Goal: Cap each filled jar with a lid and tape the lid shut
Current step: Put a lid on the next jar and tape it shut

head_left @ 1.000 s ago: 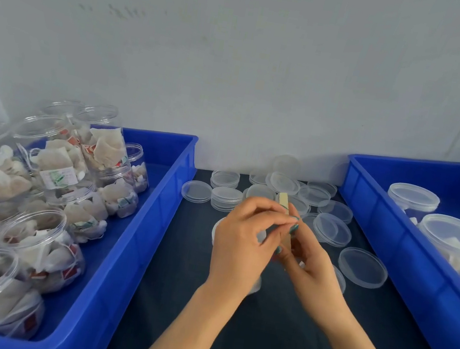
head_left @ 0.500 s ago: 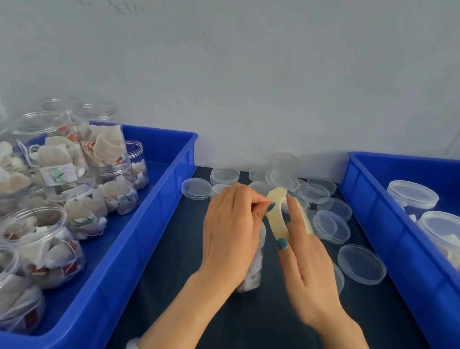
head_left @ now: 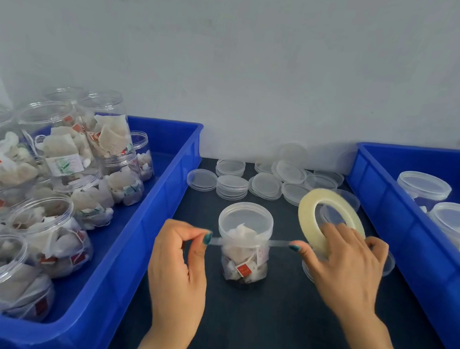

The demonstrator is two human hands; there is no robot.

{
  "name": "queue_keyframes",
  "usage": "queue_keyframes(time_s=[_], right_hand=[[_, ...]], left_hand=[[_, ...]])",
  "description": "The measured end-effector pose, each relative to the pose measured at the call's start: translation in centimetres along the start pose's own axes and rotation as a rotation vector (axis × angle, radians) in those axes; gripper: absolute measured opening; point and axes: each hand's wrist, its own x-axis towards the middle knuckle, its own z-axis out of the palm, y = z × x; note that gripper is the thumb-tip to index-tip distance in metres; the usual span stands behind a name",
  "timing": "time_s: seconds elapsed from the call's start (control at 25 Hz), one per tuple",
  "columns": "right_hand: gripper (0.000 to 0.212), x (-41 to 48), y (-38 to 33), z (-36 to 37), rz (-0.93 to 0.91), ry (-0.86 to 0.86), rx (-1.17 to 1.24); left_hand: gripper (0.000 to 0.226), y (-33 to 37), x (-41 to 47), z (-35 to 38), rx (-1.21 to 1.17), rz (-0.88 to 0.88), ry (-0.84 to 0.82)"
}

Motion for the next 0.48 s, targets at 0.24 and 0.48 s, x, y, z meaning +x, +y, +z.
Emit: queue_keyframes(time_s=[0.24, 0.48], right_hand=[[0.078, -0.9, 0.1, 0.2, 0.010, -0.010, 0.014], [0.069, -0.3, -0.2, 1.1, 0.003, -0.031, -0.013]], left_hand=[[0.004, -0.9, -1.0, 0.0, -0.083, -0.151, -0.049], [0.011, -2.9, -0.3, 1.3, -0.044, -0.283, -0.099]])
